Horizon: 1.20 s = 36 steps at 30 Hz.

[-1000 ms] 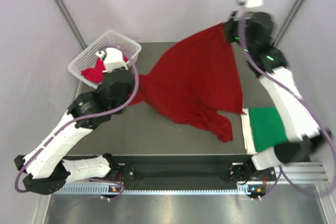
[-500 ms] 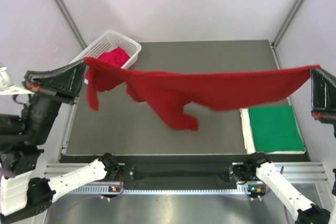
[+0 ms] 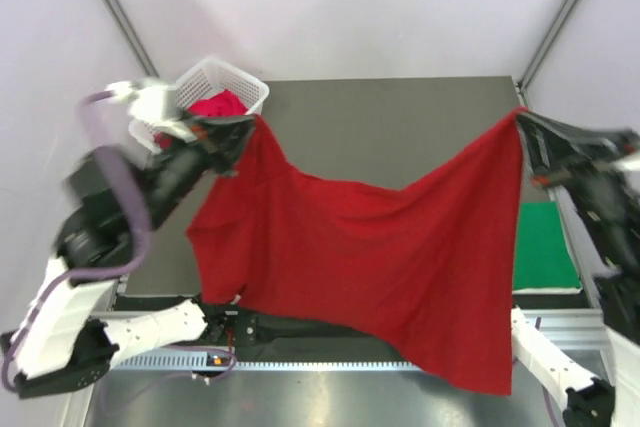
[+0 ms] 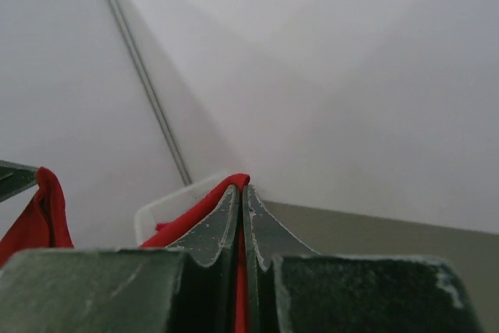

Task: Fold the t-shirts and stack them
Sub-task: Flatten the tshirt out

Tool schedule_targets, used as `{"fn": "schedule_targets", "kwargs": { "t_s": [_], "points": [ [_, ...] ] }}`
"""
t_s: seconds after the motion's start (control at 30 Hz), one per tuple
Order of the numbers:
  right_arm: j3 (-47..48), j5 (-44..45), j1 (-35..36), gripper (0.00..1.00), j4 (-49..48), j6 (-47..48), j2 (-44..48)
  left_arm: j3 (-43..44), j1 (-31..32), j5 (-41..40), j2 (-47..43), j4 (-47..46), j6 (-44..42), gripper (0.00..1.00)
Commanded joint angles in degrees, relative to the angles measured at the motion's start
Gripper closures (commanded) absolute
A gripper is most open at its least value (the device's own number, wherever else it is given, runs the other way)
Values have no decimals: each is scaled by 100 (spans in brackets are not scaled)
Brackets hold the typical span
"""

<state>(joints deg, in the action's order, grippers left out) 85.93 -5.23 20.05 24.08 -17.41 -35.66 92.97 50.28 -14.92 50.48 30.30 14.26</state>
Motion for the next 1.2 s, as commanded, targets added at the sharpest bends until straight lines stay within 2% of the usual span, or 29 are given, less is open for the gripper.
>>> {"fn": "schedule_targets", "kwargs": {
  "t_s": [0.0,0.07,0.1,0.17,0.2,0.3,0.4,0.47,0.6,0.77,0.8,0.83,0.87,0.93,0.97,1.07,1.17],
  "points": [
    [-522,487,-54,100,88,220,-739,-374,-18,-722,734,939,-39,100],
    [-901,813,-54,100,185,159,-837,-769,-18,-811,971,1004,234,100],
    [-1433,857,-54,100,185,20,-803,-1346,-18,-776,1016,804,357,100],
    [-2068,945,-54,100,-41,-165,-593,-1911,-36,-785,1191,504,446,100],
    [-2672,937,-46,100,-165,-297,-522,-2149,-114,-741,1297,381,568,100],
    [-3518,937,-54,100,-553,-578,-337,-3097,-430,-136,1806,-155,709,100],
    [-3855,1103,-54,100,-650,-641,-476,-3346,-895,50,2544,-621,561,100],
    [-3900,1427,-54,100,-641,-623,-730,-3224,-1186,172,3218,-815,324,100],
    [-3760,1929,-54,100,-641,-606,-1214,-2243,-1906,927,4205,-1158,-142,100],
    [-3698,1991,-54,100,-869,-650,-1637,-1019,-2206,1360,5217,-1492,-503,100],
    [-3724,2078,-54,100,-922,-658,-1759,-713,-2303,1734,5505,-1867,-556,98],
    [-3741,2123,-54,100,-922,-667,-1795,-475,-2330,1825,5621,-1896,-573,95],
    [-3741,2167,-54,100,-922,-667,-1830,-333,-2339,1852,5744,-1784,-591,79],
    [-3707,2202,-63,100,-835,-650,-1927,70,-2339,1581,6078,-1415,-687,64],
    [-3680,2315,-63,100,-782,-641,-1953,151,-2339,1362,6140,-978,-679,55],
    [-3496,2675,-133,100,-396,-615,-2041,-242,-2339,991,5870,-903,-670,55],
    [-3329,2712,-352,100,-70,-562,-2085,-1086,-2339,981,5114,-1149,-705,57]
  ]
}}
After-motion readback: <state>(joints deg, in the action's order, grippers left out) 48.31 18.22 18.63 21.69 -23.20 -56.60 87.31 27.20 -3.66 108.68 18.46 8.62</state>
